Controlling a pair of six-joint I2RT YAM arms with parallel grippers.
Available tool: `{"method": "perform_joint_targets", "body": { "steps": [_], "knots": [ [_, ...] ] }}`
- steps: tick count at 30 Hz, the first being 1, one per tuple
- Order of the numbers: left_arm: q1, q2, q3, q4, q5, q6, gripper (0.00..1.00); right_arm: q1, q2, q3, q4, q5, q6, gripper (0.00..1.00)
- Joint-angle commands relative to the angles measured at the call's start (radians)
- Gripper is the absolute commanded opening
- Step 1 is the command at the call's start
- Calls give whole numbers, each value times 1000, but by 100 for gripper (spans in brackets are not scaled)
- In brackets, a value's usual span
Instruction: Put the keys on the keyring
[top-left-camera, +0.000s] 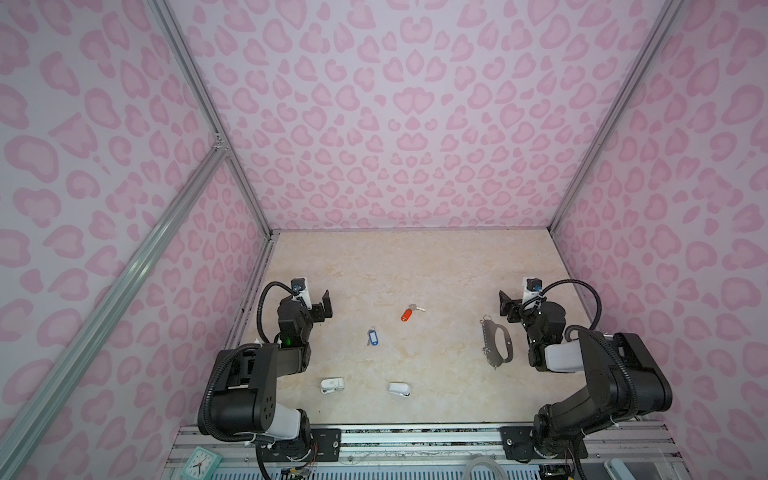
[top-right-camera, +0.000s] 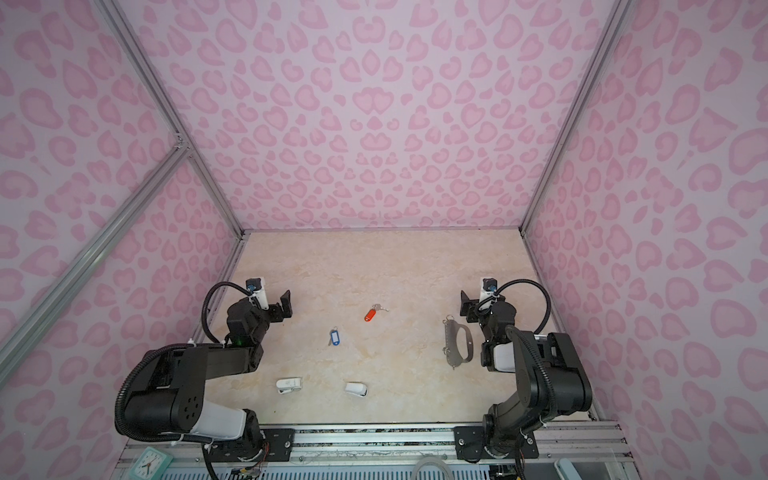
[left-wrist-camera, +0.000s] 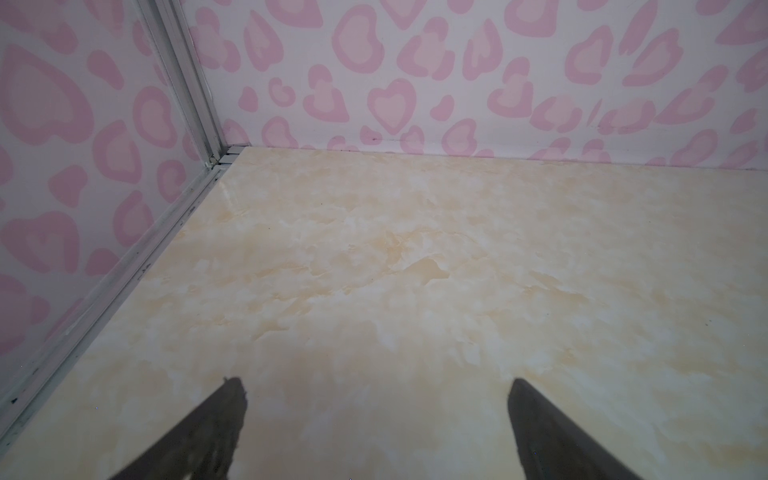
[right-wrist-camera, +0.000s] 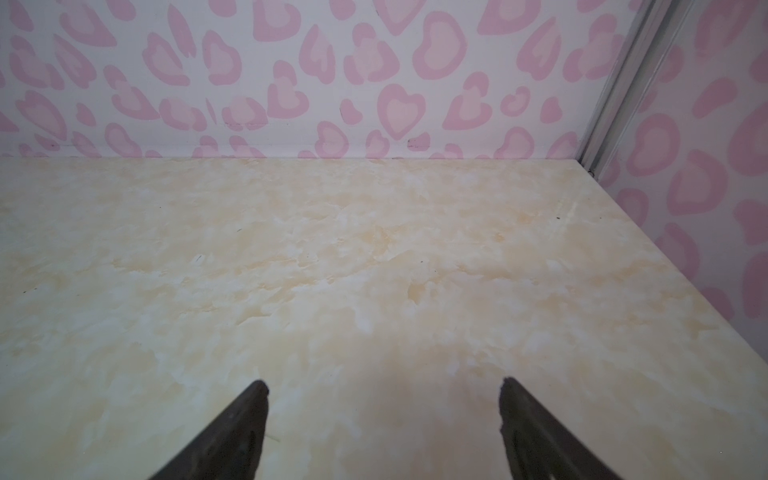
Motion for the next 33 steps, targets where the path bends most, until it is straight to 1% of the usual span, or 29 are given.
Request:
{"method": "perform_joint_targets", "body": {
  "steps": [1, 3, 6, 8, 11, 12, 13, 15, 16, 18, 21, 23, 25, 28, 33],
  "knots": [
    [6, -34, 54, -77, 8, -13, 97, -8, -55, 15, -41, 85, 45, 81],
    [11, -62, 107, -192, 20, -12, 98, 1, -96, 58, -151, 68, 22, 80],
    [10, -97, 138, -270, 25, -7, 98, 45, -180, 91, -279, 128, -11, 80],
    [4, -132, 174, -364, 40, -9, 99, 68, -243, 134, -394, 140, -3, 80],
    [-12, -165, 279, -556, 71, -52, 100, 109, -310, 236, -611, 132, 16, 76],
    [-21, -170, 307, -609, 88, -61, 98, 133, -323, 267, -676, 110, -11, 72],
    [-29, -177, 329, -648, 117, -76, 95, 163, -335, 291, -723, 90, -46, 71],
    [-47, -190, 386, -741, 195, -125, 90, 248, -361, 345, -875, 117, -121, 71],
    [-68, -191, 415, -815, 208, -131, 87, 280, -367, 370, -940, 138, -140, 71],
    [-127, -194, 452, -888, 183, -124, 86, 331, -363, 426, -1075, 157, -161, 71],
    [-207, -195, 476, -921, 149, -146, 85, 358, -316, 511, -1244, 143, -123, 72],
    [-241, -188, 491, -927, 140, -173, 85, 372, -288, 540, -1312, 157, -76, 72],
    [-266, -179, 508, -928, 140, -197, 84, 379, -267, 552, -1352, 193, -17, 70],
    [-307, -158, 534, -928, 133, -205, 84, 377, -234, 550, -1393, 206, 61, 69],
    [-355, -106, 583, -931, 129, -206, 84, 379, -138, 568, -1472, 215, 179, 74]
  ]
}}
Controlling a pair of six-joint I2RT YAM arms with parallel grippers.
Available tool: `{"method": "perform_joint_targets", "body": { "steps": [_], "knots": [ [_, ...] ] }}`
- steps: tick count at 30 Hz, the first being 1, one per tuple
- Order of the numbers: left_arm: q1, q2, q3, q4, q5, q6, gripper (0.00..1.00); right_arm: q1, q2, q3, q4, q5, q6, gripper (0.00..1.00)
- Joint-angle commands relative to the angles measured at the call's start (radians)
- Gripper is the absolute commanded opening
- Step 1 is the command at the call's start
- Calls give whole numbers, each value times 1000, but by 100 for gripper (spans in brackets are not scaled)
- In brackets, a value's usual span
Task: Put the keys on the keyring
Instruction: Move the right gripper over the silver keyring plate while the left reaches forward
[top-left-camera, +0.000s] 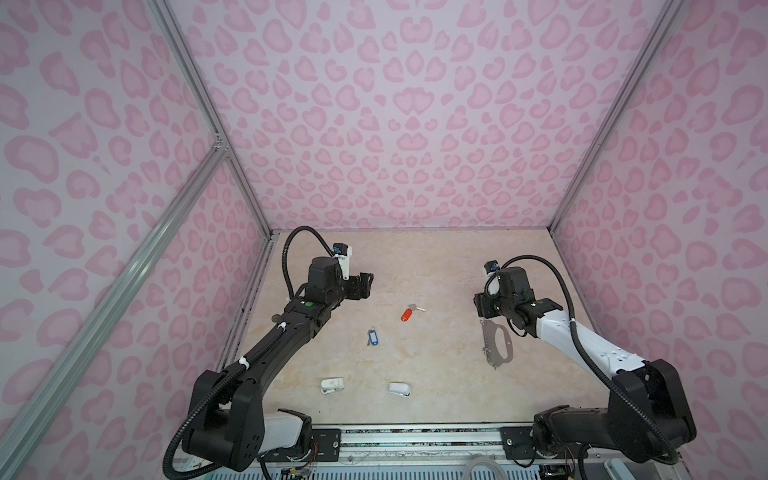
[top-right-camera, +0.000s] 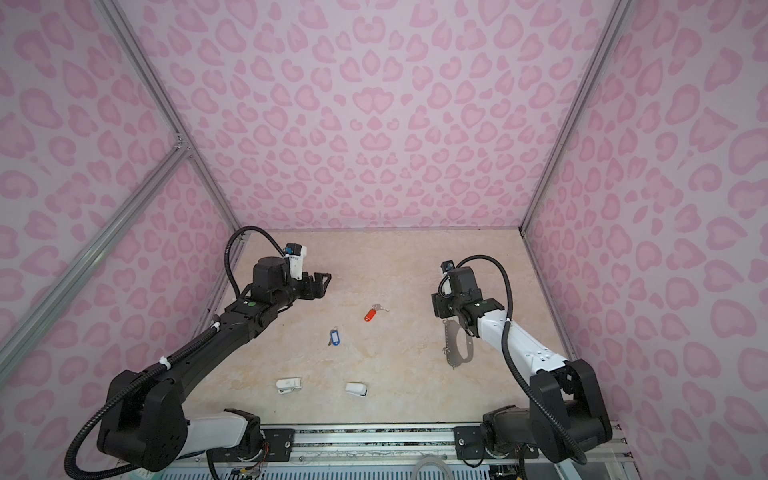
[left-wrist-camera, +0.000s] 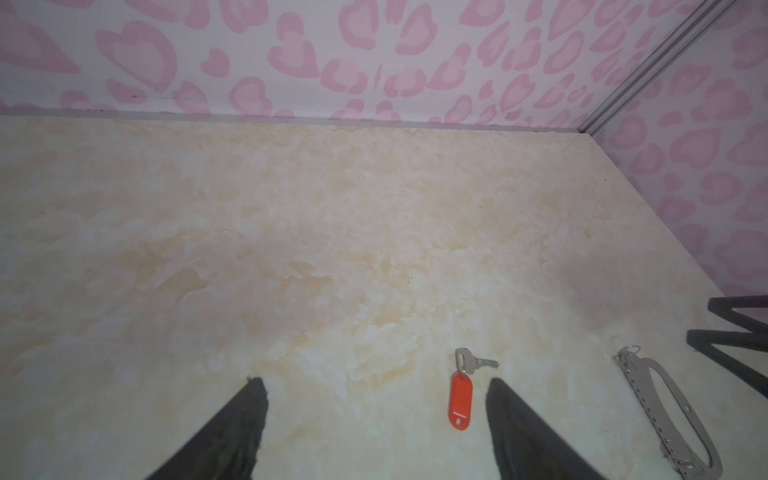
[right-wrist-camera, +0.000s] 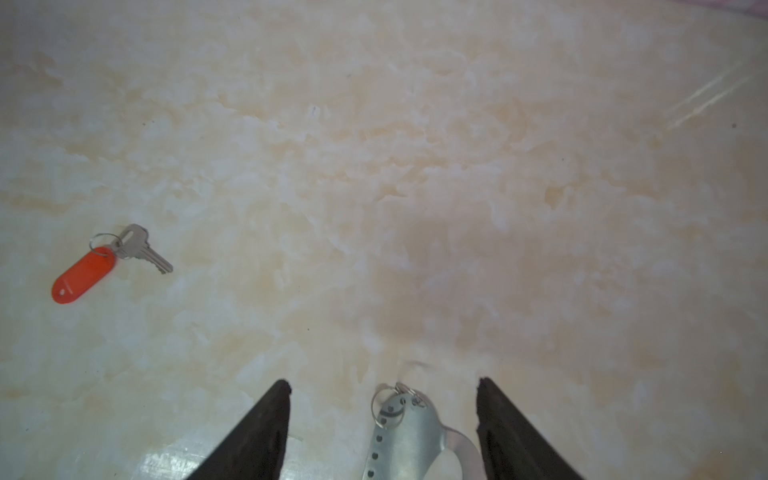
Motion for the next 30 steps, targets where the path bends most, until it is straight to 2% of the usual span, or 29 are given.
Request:
{"method": "perform_joint_targets", "body": {
  "steps": [1, 7, 13, 22, 30],
  "knots": [
    [-19, 31, 34, -4, -9, -14, 84, 2, 54, 17, -107, 30, 119, 75],
    [-35, 74, 60, -4, 3, -5, 84, -18, 86, -28, -77, 57, 242, 82],
    [-35, 55, 41, -6, -9, 8, 85, -62, 111, -55, -98, 30, 281, 86],
    [-36, 111, 64, -17, 19, 11, 85, -63, 152, -51, -110, -59, 315, 86],
    [-36, 169, 99, -11, 47, -4, 85, -15, 165, -55, -140, -72, 333, 86]
  ]
}}
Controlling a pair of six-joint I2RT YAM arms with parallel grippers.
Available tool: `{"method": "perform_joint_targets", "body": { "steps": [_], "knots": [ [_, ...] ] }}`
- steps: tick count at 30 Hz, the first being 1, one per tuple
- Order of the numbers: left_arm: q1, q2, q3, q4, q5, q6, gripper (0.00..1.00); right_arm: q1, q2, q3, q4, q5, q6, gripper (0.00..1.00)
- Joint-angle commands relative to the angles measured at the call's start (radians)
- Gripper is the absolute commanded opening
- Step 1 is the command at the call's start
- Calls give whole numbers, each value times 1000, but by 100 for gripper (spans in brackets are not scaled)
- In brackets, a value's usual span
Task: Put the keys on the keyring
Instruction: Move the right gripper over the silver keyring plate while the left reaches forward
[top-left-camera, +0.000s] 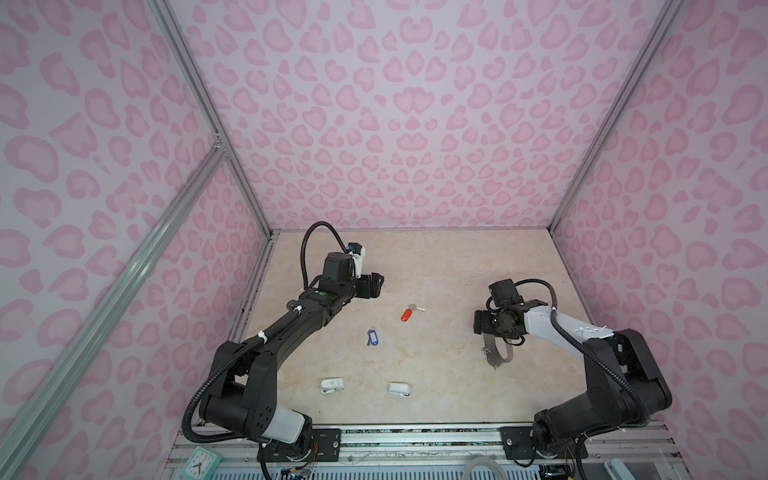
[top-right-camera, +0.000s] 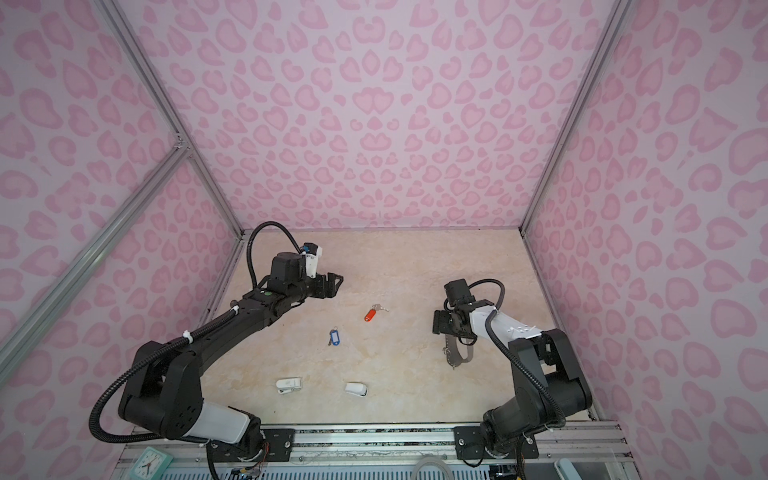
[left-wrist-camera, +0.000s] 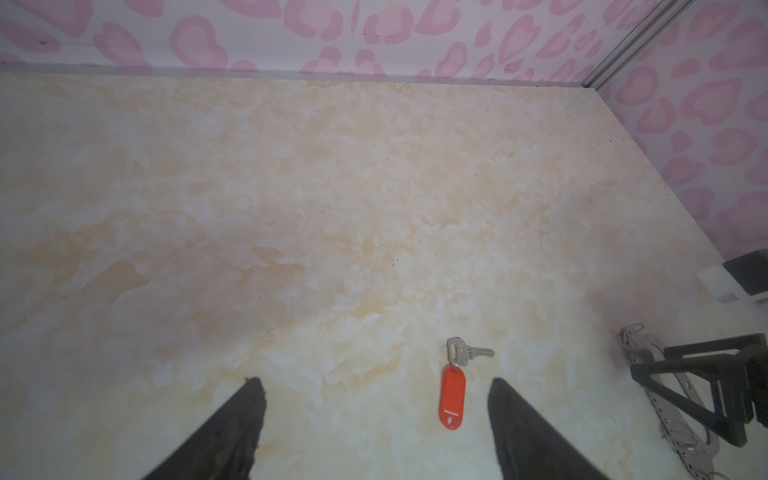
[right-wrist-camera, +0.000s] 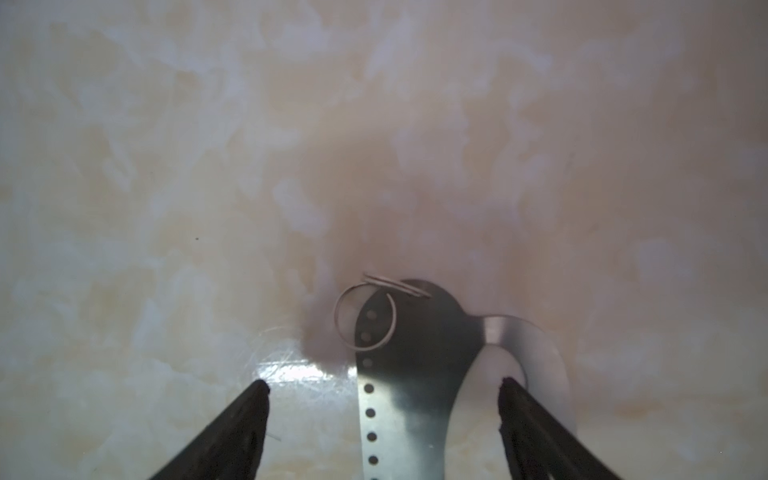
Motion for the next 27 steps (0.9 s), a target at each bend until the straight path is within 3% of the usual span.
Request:
{"method": "perform_joint_targets", "body": {
  "steps": [1, 10, 21, 27],
  "knots": [
    [0, 22, 24, 10, 25, -10, 85, 13, 17, -3, -25, -11, 13, 86],
    [-5, 1, 19, -9, 5, -7, 85, 46, 93, 39, -20, -75, -21, 86],
    [-8, -7, 19, -22, -13, -18, 85, 193, 188, 195, -35, -178, -146, 81],
    [-42, 1, 29, -45, -62, 10, 82, 196, 116, 249, -70, -146, -265, 81]
  ]
}}
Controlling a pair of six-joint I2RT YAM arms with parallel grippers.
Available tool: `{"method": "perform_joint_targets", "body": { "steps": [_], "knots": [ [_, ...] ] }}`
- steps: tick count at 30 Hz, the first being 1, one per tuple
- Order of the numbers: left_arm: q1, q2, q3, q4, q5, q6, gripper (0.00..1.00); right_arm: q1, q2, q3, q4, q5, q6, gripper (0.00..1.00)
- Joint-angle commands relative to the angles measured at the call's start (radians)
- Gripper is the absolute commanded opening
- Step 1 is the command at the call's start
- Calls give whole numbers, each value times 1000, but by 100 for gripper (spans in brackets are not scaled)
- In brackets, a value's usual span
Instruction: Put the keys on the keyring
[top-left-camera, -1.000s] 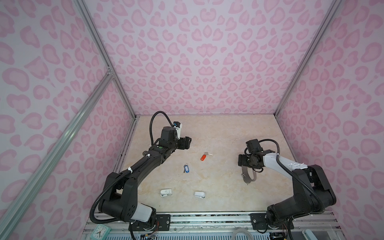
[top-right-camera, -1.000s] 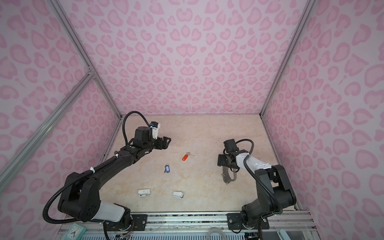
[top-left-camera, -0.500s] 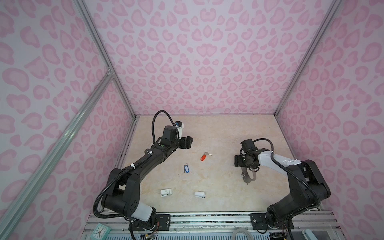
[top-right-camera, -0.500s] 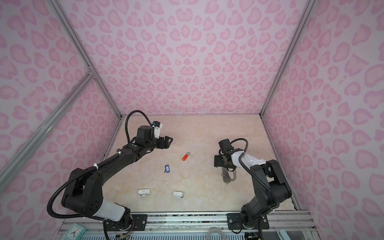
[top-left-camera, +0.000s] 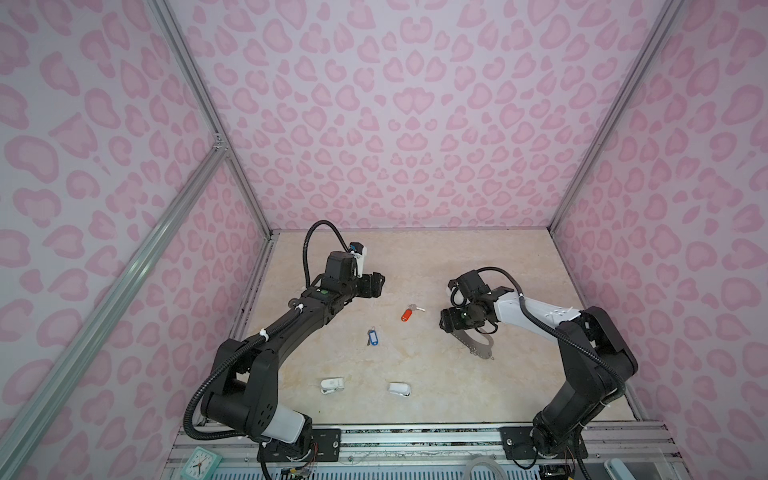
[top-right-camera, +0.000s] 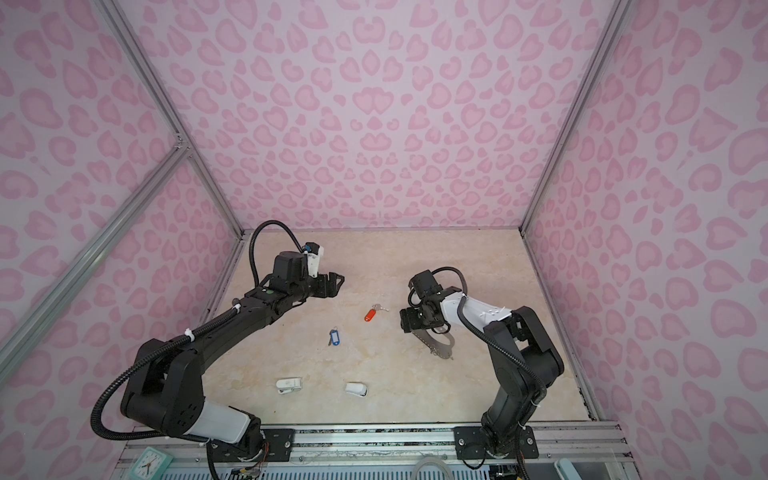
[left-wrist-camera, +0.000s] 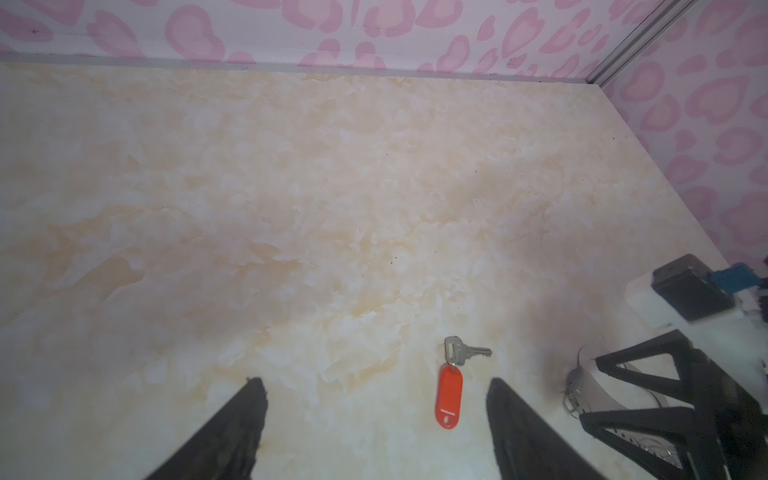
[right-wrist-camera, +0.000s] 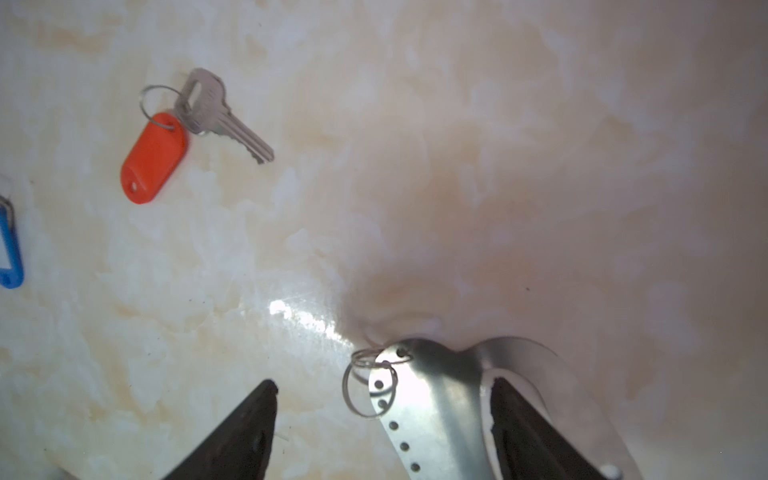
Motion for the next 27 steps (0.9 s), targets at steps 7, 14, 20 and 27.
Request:
{"method": "perform_joint_targets", "body": {
  "steps": [7, 14, 20, 27],
  "knots": [
    [-161, 68, 64, -64, -79, 192, 73, -98, -171, 41, -47, 19, -144, 72],
    [-303, 202, 161, -87, -33, 288, 59, -197, -278, 3, -55, 50, -136, 67],
    [-387, 308, 214, -61, 46, 284, 47, -234, -382, -73, -34, 126, -111, 60],
    [-468, 433, 291, -45, 39, 292, 32, -237, -458, -145, 17, 138, -109, 55]
  ]
}}
